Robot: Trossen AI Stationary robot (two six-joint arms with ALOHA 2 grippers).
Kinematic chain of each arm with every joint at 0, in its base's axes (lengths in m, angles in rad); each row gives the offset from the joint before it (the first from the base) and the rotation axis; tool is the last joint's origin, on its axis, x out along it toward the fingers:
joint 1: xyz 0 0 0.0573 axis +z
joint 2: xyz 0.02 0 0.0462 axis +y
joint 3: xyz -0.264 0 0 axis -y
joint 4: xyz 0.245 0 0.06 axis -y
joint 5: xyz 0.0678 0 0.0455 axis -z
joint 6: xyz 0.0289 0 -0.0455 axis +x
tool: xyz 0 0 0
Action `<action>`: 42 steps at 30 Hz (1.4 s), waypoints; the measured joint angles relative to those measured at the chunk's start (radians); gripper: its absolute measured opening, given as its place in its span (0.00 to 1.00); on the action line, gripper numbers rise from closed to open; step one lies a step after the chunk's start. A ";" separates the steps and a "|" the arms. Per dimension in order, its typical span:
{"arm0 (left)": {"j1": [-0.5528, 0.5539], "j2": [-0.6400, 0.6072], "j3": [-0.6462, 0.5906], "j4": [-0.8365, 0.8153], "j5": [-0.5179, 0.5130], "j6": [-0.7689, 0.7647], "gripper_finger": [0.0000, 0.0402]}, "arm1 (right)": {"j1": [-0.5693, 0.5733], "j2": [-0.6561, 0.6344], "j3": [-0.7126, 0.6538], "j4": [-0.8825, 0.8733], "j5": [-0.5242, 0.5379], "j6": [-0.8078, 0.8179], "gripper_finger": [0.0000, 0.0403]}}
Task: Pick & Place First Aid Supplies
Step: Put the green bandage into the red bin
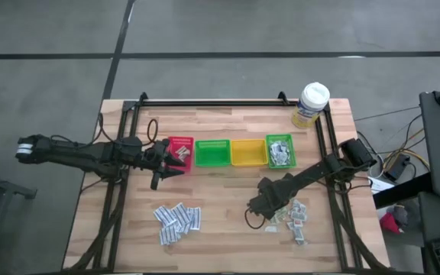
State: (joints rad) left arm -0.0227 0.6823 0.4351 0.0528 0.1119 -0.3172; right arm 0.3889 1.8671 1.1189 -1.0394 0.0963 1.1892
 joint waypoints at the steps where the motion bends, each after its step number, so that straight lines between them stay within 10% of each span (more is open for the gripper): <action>1: 0.000 0.000 0.000 0.000 0.000 0.000 0.34 | 0.000 0.000 -0.003 0.000 -0.002 0.005 0.16; 42: -0.001 0.000 0.000 0.000 0.000 0.005 0.34 | -0.027 -0.003 0.016 -0.032 0.054 -0.118 0.02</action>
State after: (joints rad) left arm -0.0235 0.6827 0.4351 0.0525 0.1116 -0.3122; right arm 0.3621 1.8643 1.1347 -1.0715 0.1506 1.0715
